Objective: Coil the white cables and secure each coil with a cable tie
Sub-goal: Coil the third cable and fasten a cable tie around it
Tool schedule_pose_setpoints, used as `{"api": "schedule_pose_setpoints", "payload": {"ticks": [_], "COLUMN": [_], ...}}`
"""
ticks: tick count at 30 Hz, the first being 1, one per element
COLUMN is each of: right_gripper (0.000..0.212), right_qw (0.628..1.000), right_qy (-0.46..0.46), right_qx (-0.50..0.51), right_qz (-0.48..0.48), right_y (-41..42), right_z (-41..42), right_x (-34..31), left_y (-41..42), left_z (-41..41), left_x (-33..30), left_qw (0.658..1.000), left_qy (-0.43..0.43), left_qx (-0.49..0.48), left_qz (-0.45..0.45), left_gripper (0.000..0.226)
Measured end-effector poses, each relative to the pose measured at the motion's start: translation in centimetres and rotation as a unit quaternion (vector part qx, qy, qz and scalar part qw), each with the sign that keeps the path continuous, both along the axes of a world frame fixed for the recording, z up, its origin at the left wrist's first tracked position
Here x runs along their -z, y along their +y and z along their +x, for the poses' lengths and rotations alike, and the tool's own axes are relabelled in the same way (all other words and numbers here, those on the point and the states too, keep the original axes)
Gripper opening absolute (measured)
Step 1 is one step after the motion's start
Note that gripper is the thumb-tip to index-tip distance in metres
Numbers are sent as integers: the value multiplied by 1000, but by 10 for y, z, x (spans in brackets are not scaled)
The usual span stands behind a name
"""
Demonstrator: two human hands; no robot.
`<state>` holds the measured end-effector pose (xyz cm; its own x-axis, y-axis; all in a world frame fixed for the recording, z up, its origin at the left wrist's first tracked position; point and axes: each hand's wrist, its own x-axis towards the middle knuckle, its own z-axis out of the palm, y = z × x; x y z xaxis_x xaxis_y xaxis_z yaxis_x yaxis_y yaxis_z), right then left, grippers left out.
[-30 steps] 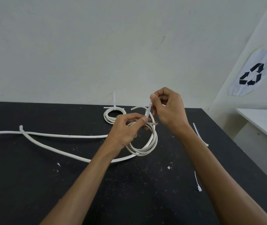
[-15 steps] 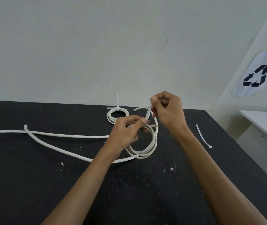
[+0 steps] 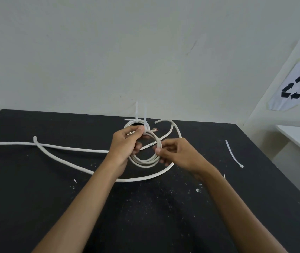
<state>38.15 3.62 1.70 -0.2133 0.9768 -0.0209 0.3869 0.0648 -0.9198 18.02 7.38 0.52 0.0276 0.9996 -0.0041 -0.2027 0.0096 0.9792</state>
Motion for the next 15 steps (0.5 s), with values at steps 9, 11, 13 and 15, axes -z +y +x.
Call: {"api": "schedule_pose_setpoints", "payload": {"ticks": [9,11,13,15], "right_gripper": [21,20,21,23], "right_qw": [992,990,989,987], "right_qy": [15,12,4,-2], "right_qx": [120,139,149,162], "right_qz": [42,24,4,-11], "right_y": [76,100,123,143], "right_z": [-23,-31,-39,-46], "right_x": [6,11,21,32], "left_y": [29,38,39,39], "left_z": [-67,-80,-83,-81], "left_x": [47,69,84,90], "left_qw": [772,710,684,675], "left_qy": [628,699,724,733], "left_qx": [-12,41,65,68], "left_qz": [100,68,55,56], "left_gripper": [62,68,69,69]}}
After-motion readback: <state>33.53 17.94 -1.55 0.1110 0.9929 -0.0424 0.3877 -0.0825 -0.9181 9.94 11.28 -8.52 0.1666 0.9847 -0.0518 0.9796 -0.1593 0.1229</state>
